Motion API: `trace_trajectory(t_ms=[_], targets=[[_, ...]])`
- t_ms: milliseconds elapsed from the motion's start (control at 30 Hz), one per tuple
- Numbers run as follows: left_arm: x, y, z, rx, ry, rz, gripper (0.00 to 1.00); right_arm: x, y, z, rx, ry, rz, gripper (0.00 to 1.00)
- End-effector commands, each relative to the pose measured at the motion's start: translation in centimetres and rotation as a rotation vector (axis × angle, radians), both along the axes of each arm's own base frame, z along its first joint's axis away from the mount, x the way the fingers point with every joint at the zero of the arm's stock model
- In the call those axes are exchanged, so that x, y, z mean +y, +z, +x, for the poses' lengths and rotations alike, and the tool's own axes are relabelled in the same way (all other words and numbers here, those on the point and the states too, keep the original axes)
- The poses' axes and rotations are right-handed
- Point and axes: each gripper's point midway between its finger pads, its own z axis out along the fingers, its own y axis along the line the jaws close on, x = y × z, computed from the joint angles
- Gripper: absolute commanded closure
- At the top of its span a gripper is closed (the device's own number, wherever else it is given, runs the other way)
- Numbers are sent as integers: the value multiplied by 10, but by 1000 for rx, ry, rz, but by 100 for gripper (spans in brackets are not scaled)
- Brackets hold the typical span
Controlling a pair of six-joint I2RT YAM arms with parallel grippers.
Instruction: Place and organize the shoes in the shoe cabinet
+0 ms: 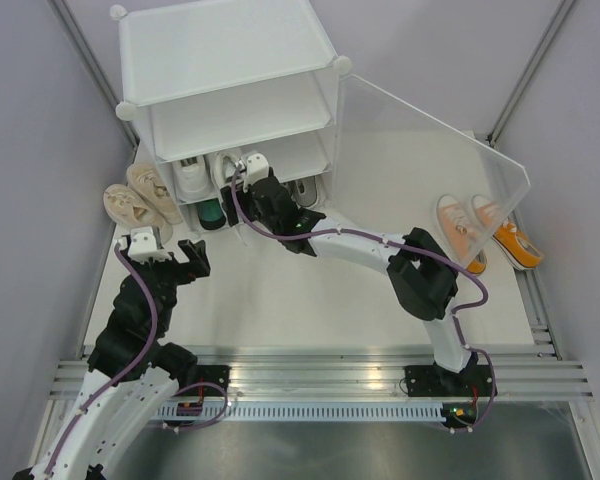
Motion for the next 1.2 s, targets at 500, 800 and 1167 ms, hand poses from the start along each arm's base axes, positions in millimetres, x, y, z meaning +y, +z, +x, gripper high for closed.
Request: trace_trajectory(t_ms=[500, 800, 1167], targets=[[-2, 5, 4, -23, -7, 18, 0, -11, 48, 27, -169, -295, 88, 99], [-2, 5, 4, -20, -7, 19, 0, -14, 75, 44, -211, -329, 140, 99], [-3, 4, 4, -20, -10, 19, 0, -16, 81, 69, -207, -365, 181, 99]])
